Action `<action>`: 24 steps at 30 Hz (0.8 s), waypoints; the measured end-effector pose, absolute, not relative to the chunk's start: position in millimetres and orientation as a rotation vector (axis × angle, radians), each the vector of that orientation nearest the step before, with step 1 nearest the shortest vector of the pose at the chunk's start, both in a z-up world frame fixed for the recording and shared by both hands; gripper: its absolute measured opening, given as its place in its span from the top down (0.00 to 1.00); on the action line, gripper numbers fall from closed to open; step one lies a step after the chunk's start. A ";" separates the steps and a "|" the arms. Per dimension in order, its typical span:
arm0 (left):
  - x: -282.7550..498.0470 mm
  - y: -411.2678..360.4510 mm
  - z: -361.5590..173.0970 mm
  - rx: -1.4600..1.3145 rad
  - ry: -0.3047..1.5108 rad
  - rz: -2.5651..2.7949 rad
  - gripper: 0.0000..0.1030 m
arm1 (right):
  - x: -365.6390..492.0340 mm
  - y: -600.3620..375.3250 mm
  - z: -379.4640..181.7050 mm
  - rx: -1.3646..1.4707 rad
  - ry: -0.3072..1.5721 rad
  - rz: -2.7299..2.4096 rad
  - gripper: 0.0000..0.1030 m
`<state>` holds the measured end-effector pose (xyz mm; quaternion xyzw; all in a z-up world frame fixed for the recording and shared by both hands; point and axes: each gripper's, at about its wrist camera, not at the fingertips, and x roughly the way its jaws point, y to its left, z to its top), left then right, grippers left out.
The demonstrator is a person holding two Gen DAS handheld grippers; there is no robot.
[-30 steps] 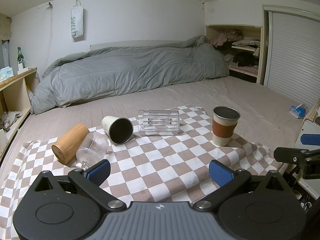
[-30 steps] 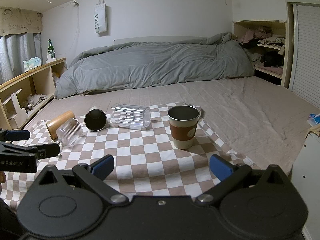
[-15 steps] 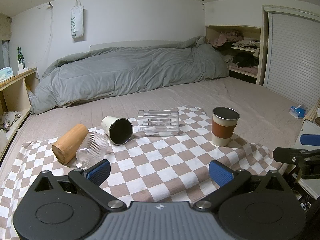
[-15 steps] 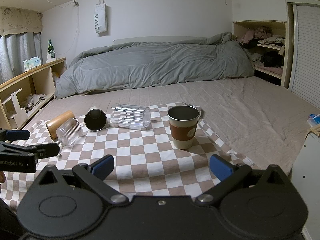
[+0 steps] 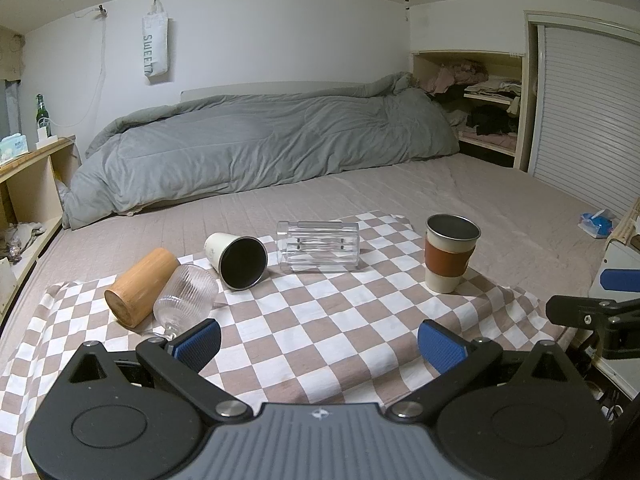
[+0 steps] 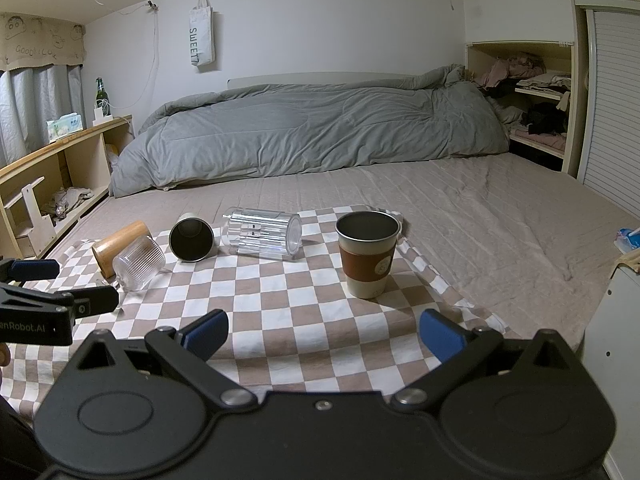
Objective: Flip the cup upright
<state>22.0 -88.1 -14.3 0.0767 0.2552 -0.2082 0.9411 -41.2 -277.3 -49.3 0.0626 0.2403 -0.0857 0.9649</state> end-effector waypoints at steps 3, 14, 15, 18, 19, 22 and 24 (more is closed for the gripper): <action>22.3 -88.0 -14.1 0.157 0.521 -0.425 0.00 | -41.3 -277.2 -49.4 0.127 0.486 -0.174 0.00; 22.3 -87.8 -14.0 0.157 0.518 -0.422 0.00 | -41.2 -276.9 -49.5 0.127 0.485 -0.174 0.00; 22.1 -87.5 -14.1 0.156 0.518 -0.424 0.00 | -41.2 -276.9 -49.5 0.127 0.485 -0.174 0.00; 22.1 -87.7 -14.2 0.156 0.517 -0.422 0.00 | -41.2 -277.1 -49.6 0.127 0.486 -0.174 0.00; 22.3 -87.8 -14.1 0.156 0.517 -0.422 0.00 | -41.2 -277.1 -49.6 0.126 0.486 -0.173 0.00; 22.2 -87.5 -14.3 0.155 0.518 -0.422 0.00 | -41.2 -277.2 -49.4 0.125 0.486 -0.174 0.00; 21.5 -87.0 -14.1 0.152 0.516 -0.416 0.00 | -41.2 -277.3 -49.3 0.126 0.486 -0.174 0.00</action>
